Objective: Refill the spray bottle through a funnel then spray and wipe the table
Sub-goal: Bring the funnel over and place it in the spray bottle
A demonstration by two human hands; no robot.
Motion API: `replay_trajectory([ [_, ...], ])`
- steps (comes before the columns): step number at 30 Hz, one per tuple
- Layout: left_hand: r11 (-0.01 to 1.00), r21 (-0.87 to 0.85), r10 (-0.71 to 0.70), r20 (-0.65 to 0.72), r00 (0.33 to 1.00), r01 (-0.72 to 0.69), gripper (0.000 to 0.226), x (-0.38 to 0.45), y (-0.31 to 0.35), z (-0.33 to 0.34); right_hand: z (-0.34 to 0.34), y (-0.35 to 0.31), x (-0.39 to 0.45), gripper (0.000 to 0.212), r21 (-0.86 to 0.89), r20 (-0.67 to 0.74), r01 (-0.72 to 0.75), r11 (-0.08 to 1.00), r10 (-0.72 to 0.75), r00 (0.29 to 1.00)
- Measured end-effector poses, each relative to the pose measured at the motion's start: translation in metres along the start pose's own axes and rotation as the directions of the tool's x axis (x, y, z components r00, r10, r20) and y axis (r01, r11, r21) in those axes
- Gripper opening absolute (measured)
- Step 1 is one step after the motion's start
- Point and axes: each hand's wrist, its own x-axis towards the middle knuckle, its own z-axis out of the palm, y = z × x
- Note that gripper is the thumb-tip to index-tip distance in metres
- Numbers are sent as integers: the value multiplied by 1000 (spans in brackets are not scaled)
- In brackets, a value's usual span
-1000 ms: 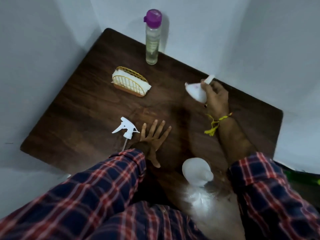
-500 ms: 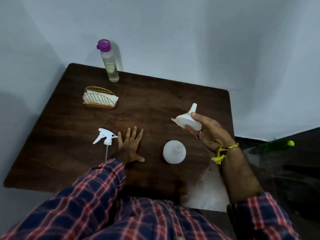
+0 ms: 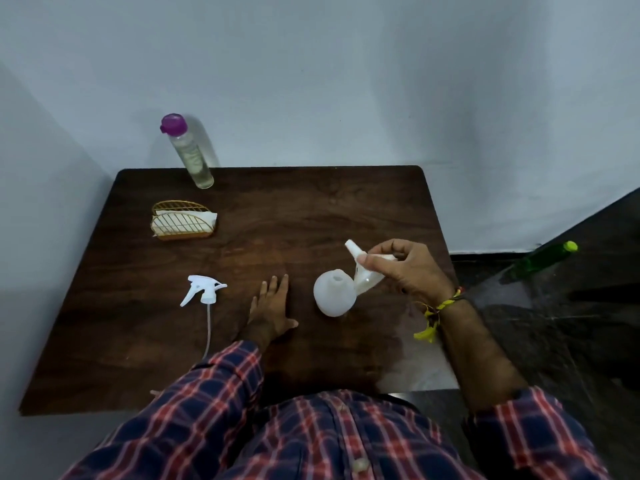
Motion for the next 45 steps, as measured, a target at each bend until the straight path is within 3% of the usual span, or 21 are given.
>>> replay_trajectory([
  [5, 995, 98, 18, 41, 999, -22, 116, -5, -5, 8, 4, -5, 4, 37, -480, 93, 115, 870, -80, 992],
  [11, 996, 85, 21, 61, 998, -26, 116, -4, -5, 9, 23, -21, 10, 38, -745, 167, 228, 627, -156, 973],
  [17, 994, 97, 50, 71, 996, -57, 115, -7, -12, 11, 35, -32, 17, 46, -859, 244, 282, 427, -144, 959],
  [23, 991, 106, 68, 85, 994, -77, 117, -9, -14, 9, 59, -46, 19, 79, -897, 373, 388, 210, -111, 921],
  [27, 990, 108, 74, 113, 991, -86, 118, -10, -15, 4, 78, -45, 24, 83, -890, 436, 444, 103, -92, 895],
  [34, 987, 111, 102, 141, 985, -118, 122, -9, -19, 2, 81, -35, 33, 73, -860, 448, 478, 178, -182, 875],
  [40, 989, 100, 87, 173, 981, -105, 118, -4, -17, -2, 81, -27, 30, 81, -834, 473, 516, 193, -231, 850],
  [45, 973, 202, 67, 202, 977, -108, 117, 1, -16, -8, 79, -22, 29, 84, -821, 447, 513, 251, -278, 850],
])
